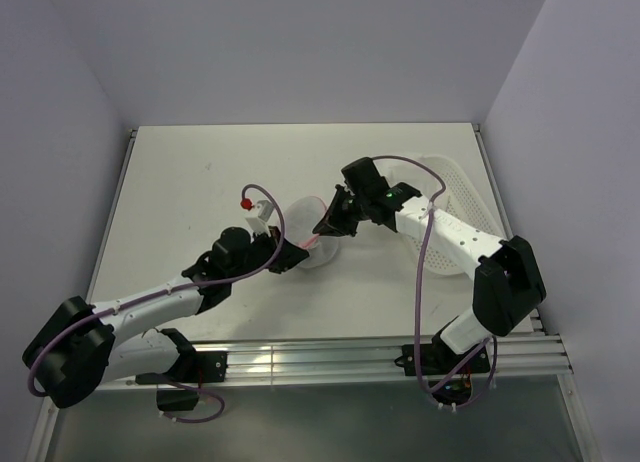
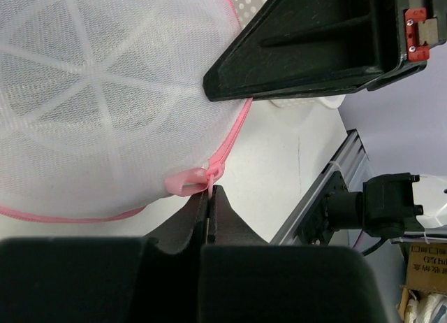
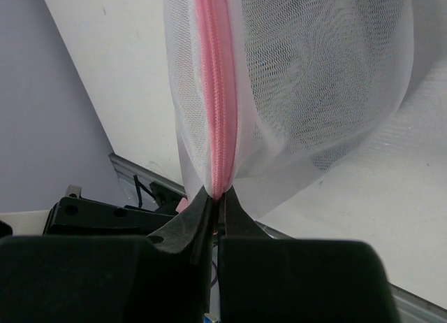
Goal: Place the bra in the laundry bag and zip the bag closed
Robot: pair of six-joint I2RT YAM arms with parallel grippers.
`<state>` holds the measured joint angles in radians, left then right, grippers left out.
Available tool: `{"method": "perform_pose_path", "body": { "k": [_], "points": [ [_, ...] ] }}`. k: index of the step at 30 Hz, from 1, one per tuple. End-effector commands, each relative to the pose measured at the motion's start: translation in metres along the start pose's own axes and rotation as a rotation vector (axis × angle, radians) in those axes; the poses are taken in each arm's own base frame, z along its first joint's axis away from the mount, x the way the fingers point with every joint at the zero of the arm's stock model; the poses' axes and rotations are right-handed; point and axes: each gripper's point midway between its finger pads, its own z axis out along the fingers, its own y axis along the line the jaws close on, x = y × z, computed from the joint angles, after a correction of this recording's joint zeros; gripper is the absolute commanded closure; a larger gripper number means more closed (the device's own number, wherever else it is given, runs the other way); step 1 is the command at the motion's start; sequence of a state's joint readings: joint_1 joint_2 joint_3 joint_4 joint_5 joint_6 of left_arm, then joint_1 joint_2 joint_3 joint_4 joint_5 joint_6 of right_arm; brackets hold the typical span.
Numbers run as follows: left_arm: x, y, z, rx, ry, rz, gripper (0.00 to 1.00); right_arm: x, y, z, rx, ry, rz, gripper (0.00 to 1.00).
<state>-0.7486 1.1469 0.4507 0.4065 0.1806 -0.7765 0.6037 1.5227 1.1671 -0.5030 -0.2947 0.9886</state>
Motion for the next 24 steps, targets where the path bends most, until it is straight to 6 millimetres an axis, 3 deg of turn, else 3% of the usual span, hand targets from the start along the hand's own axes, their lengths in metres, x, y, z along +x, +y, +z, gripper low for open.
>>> {"method": "perform_pose_path", "body": {
  "k": [1, 4, 5, 11, 15, 20, 21, 22, 24],
  "points": [
    [0.018, 0.025, -0.007, -0.074, 0.050, -0.018, 1.00, -0.036, 0.005, -0.013, 0.003, -0.111, -0.024, 1.00],
    [0.012, 0.019, -0.006, -0.064, 0.049, -0.006, 0.97, -0.038, 0.009, -0.016, -0.002, -0.118, -0.040, 1.00],
    [0.005, 0.014, -0.006, -0.057, 0.037, 0.000, 0.87, -0.040, 0.012, -0.019, -0.002, -0.123, -0.048, 1.00],
    [-0.023, -0.002, -0.013, -0.071, -0.018, 0.030, 0.55, -0.046, 0.021, -0.020, -0.007, -0.125, -0.079, 1.00],
    [-0.038, -0.008, -0.023, -0.093, -0.062, 0.027, 0.50, -0.049, 0.031, -0.018, -0.028, -0.123, -0.109, 1.00],
    [-0.070, -0.019, -0.042, -0.140, -0.147, 0.029, 0.48, -0.064, 0.068, -0.012, -0.082, -0.122, -0.154, 1.00],
    [-0.075, -0.014, -0.047, -0.181, -0.165, 0.027, 0.48, -0.064, 0.074, -0.004, -0.079, -0.109, -0.164, 1.00],
    [-0.084, -0.017, -0.049, -0.193, -0.184, 0.025, 0.48, -0.071, 0.095, -0.014, -0.111, -0.129, -0.187, 1.00],
    [-0.092, -0.005, -0.057, -0.274, -0.207, 0.002, 0.48, -0.080, 0.122, -0.016, -0.151, -0.139, -0.207, 1.00]
  ]
}}
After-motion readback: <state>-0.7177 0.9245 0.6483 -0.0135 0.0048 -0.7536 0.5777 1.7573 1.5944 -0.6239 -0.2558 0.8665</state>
